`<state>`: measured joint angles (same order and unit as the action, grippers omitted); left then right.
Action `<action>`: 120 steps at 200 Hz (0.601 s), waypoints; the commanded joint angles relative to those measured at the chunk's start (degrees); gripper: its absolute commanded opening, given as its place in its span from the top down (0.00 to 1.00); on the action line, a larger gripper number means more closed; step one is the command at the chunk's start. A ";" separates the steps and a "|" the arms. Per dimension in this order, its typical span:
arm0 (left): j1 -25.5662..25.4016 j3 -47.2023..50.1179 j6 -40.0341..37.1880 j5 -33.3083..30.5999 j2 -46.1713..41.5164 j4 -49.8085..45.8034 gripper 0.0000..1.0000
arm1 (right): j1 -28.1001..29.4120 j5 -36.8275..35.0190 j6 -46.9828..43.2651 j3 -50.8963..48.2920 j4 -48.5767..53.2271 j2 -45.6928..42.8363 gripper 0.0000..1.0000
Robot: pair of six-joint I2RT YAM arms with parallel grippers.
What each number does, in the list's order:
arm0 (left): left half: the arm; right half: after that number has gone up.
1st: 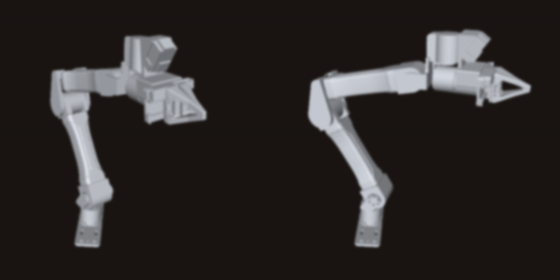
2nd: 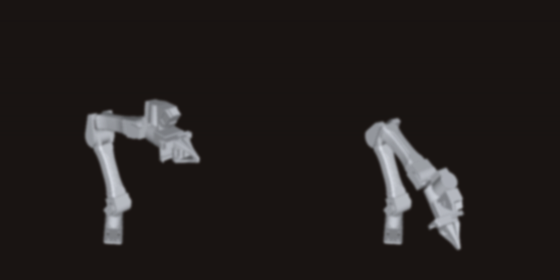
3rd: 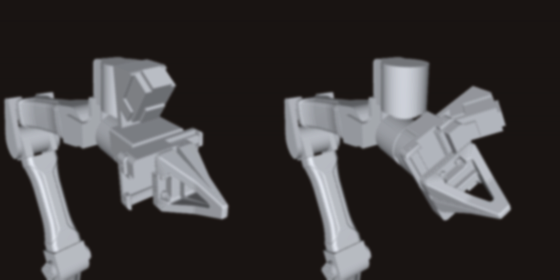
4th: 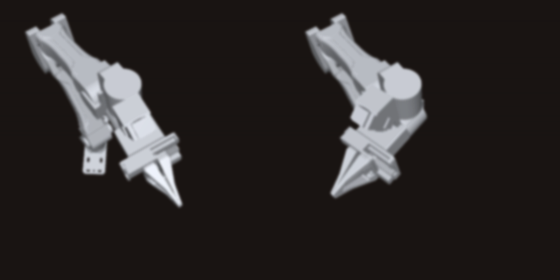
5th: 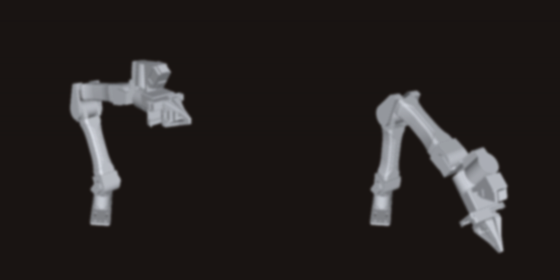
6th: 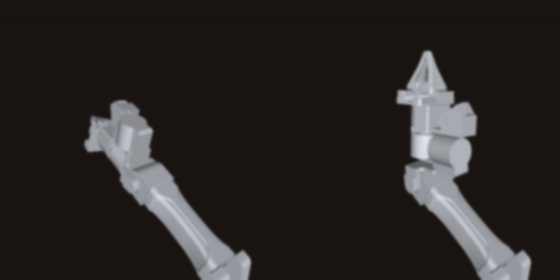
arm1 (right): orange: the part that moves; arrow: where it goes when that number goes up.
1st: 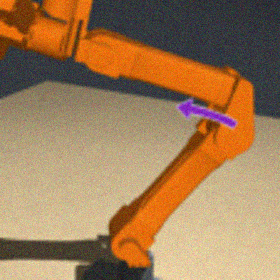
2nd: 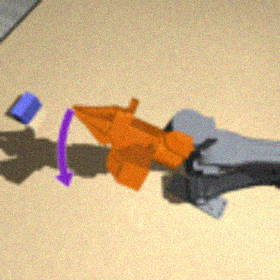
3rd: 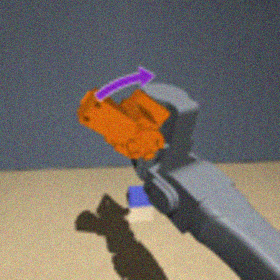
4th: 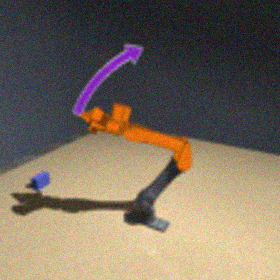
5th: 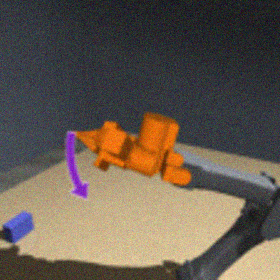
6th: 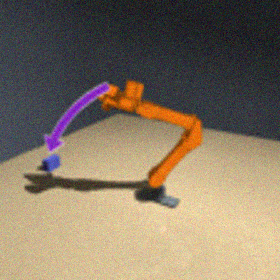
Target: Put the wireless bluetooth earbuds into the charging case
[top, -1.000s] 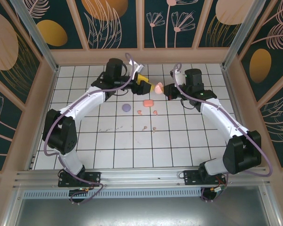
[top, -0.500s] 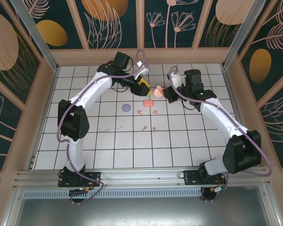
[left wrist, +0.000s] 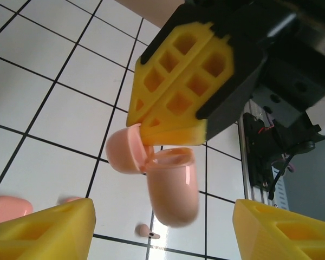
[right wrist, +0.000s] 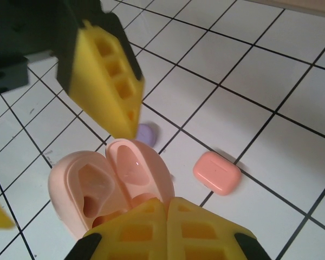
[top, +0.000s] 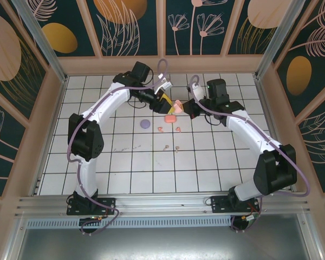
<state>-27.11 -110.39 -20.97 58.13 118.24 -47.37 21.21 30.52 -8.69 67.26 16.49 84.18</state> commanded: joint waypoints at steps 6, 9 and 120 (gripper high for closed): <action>-0.55 -1.68 -1.44 2.24 1.34 -0.63 0.32 | 1.15 1.80 -0.28 2.32 -0.85 0.67 1.00; -0.57 -1.82 -1.40 2.25 1.44 -0.55 0.32 | 1.20 1.74 -0.28 2.42 -0.80 0.71 1.00; -1.10 -1.92 -0.47 3.22 1.96 1.23 0.42 | 2.14 1.12 0.09 3.22 -0.80 1.83 1.00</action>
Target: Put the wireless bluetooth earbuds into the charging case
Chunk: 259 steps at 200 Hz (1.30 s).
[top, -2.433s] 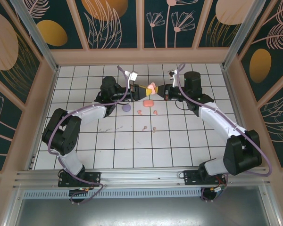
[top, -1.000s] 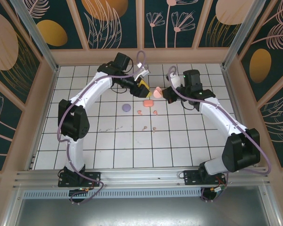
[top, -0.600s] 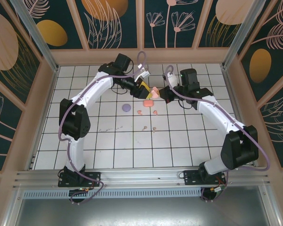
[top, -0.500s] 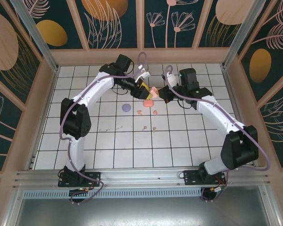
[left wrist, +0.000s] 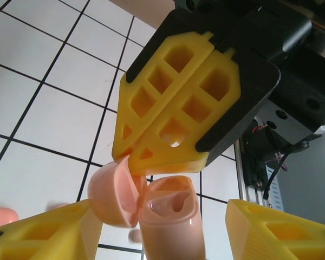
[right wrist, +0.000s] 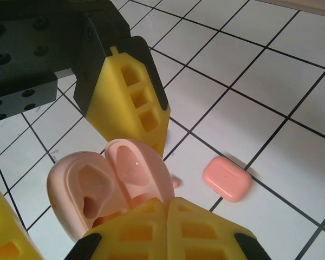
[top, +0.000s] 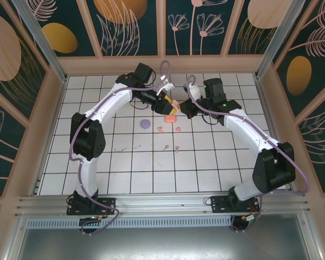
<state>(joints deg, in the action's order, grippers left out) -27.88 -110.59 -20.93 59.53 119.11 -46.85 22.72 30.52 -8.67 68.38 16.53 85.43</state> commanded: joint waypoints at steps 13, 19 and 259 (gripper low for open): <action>-0.41 -1.65 -0.52 1.91 1.16 0.71 0.45 | 0.66 1.03 0.14 2.02 -0.89 0.58 1.00; -0.41 -1.71 -0.54 1.95 1.20 0.71 0.47 | 0.70 1.03 0.15 2.02 -0.97 0.60 1.00; 5.46 42.78 36.81 -14.38 -28.51 68.80 1.00 | 14.78 -24.12 36.40 -11.26 3.93 -12.09 0.44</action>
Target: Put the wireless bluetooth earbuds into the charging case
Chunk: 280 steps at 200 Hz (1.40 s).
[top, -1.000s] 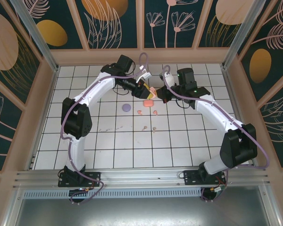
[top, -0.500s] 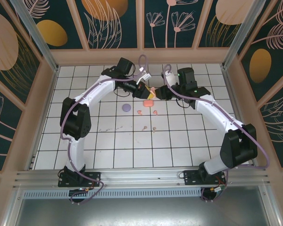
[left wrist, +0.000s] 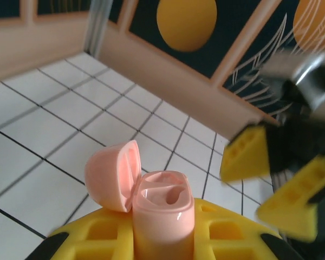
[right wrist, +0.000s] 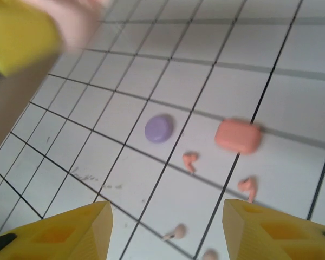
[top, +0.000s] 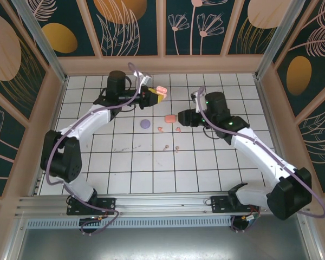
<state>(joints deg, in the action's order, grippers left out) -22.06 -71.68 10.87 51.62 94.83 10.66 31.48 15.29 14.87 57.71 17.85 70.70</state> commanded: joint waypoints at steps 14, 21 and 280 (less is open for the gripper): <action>-0.35 7.17 6.99 -11.60 -7.11 14.87 1.00 | 9.43 -13.17 20.26 0.02 4.40 5.88 0.44; -0.35 8.82 7.79 -12.96 -8.43 16.93 1.00 | 10.75 -15.19 23.73 0.30 5.58 7.61 0.44; 0.97 26.85 16.11 -31.31 -21.10 32.59 1.00 | 22.83 -28.92 40.59 16.31 18.01 40.05 0.59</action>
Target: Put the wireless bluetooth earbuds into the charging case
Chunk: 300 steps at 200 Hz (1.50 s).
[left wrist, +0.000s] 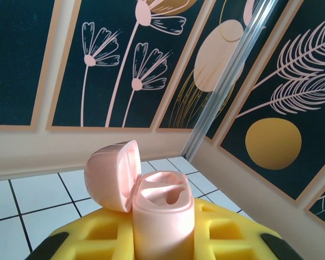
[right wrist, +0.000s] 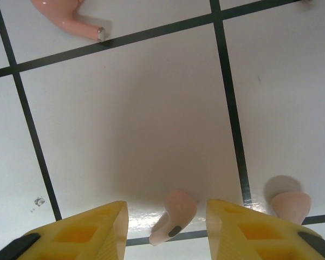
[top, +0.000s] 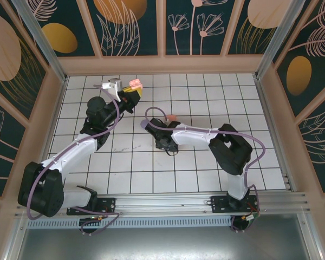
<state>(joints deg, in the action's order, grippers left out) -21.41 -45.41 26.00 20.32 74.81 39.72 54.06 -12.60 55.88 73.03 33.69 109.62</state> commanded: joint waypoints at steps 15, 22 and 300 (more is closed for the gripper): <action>0.29 0.47 1.12 0.24 -0.77 3.69 1.00 | 0.26 -0.76 -0.59 0.90 1.91 1.58 0.60; 0.29 0.40 1.16 0.38 -0.67 3.78 1.00 | 0.29 -0.69 -0.66 0.97 1.84 1.71 0.60; 0.31 1.36 3.22 1.65 0.61 6.77 1.00 | 0.52 0.01 -0.24 -2.53 3.28 -2.70 0.66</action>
<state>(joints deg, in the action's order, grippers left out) -21.37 -44.42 28.38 20.75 75.26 43.51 54.11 -12.38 55.66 70.91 34.87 109.58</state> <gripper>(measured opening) 0.223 0.343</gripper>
